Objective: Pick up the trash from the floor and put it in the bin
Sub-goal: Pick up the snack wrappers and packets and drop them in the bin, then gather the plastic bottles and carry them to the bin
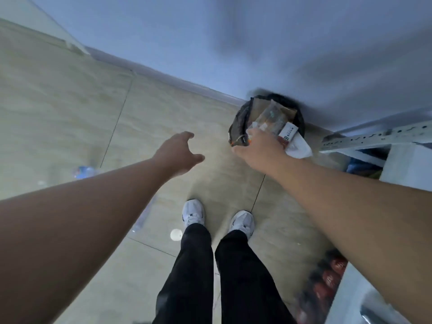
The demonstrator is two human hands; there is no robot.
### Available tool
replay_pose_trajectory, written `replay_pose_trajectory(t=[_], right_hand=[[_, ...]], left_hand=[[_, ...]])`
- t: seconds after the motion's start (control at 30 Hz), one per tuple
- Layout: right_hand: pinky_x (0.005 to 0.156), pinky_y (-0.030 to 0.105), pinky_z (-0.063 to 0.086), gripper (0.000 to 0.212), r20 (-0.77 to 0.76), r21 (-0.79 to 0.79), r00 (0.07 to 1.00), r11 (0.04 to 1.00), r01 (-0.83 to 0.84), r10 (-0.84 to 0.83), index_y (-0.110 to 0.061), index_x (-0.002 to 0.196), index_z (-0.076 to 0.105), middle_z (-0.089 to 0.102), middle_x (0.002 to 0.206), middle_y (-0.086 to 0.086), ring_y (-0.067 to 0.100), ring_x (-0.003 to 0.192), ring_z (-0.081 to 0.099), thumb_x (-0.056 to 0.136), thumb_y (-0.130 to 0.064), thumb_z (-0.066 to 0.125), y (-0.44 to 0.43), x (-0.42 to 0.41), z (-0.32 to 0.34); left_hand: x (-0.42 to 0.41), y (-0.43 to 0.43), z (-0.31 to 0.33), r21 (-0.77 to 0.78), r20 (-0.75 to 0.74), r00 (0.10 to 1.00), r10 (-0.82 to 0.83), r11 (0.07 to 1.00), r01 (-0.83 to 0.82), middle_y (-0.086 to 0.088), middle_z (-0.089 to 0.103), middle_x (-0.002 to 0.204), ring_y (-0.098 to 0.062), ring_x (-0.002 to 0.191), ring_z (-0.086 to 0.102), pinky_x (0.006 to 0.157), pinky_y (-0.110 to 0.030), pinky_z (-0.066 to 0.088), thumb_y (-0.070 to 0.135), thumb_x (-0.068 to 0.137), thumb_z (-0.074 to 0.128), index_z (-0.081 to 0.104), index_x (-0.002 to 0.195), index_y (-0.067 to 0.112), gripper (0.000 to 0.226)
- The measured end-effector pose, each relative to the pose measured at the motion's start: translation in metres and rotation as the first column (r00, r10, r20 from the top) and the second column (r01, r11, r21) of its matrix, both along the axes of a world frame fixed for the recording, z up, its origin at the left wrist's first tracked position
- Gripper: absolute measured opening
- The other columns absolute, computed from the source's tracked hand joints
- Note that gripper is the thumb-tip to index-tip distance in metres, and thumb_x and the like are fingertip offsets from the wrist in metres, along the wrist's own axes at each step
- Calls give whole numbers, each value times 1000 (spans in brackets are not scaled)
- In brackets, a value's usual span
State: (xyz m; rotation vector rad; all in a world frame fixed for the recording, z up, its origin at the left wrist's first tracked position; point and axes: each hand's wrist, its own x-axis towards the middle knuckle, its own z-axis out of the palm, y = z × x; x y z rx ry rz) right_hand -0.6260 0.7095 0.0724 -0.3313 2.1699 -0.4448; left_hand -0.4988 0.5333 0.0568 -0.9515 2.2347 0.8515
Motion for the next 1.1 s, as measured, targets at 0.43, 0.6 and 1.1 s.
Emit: replay_pose_trajectory(t=[0.43, 0.6, 1.1], right_hand=[[99, 43, 52, 79, 140, 12, 939, 948, -320, 315, -18, 153, 34, 50, 145, 11, 33, 125, 57, 86, -45, 66, -128, 228, 20], [81, 33, 51, 81, 151, 75, 938, 943, -326, 312, -16, 152, 35, 58, 135, 9, 29, 113, 64, 84, -47, 67, -142, 318, 15], [72, 27, 40, 79, 312, 144, 950, 987, -69, 21, -12, 145, 45, 57, 107, -2, 14, 89, 49, 83, -52, 71, -199, 478, -27]], left_hand=[[322, -63, 37, -48, 76, 838, 540, 842, -538, -8, 50, 151, -26, 131, 52, 90, -30, 37, 39, 79, 77, 44, 149, 19, 79], [434, -69, 36, -15, 84, 789, 609, 793, -610, -9, 52, 148, -26, 129, 53, 90, -31, 37, 39, 79, 78, 43, 149, 19, 81], [584, -166, 22, 17, 165, 757, 633, 765, -644, -7, 54, 148, -24, 129, 55, 96, -35, 41, 42, 80, 77, 45, 147, 19, 78]])
